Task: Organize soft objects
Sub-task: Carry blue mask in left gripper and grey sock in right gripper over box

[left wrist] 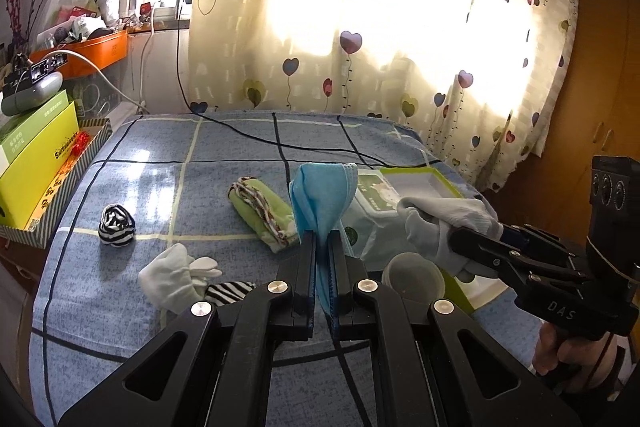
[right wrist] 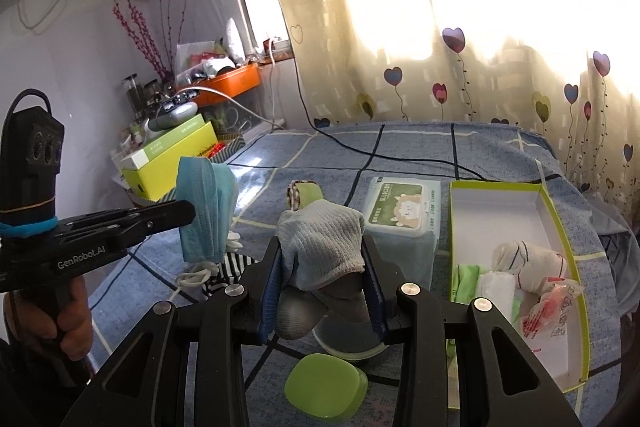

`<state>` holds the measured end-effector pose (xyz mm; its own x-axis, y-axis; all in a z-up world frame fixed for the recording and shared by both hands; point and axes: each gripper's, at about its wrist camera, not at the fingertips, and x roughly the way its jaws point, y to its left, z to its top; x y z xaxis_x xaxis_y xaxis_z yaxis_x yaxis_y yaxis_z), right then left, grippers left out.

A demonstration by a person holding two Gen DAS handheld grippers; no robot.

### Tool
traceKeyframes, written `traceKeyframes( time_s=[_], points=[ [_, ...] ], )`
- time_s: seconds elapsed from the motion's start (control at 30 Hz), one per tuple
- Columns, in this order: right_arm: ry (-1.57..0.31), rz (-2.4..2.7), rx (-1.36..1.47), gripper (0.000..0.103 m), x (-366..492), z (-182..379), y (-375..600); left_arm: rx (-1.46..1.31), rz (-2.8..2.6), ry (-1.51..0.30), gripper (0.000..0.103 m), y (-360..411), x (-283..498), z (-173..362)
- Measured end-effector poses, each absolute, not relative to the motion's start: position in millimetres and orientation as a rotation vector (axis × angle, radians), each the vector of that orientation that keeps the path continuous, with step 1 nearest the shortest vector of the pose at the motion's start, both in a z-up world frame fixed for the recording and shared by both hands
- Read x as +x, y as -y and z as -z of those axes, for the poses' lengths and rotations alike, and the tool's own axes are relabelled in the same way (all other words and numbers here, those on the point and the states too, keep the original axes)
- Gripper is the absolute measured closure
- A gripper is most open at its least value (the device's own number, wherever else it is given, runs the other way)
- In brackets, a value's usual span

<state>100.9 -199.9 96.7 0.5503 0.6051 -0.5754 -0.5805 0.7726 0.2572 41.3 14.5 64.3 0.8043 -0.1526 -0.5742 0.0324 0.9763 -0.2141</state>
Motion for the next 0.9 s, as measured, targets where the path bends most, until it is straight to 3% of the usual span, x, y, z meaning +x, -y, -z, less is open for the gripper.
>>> traceKeyframes(
  time_s=[0.9],
  points=[
    [-0.688, -0.494, 0.134, 0.068, 100, -88, 303, -0.088, 0.269, -0.636, 0.098, 72, 68, -76]
  ],
)
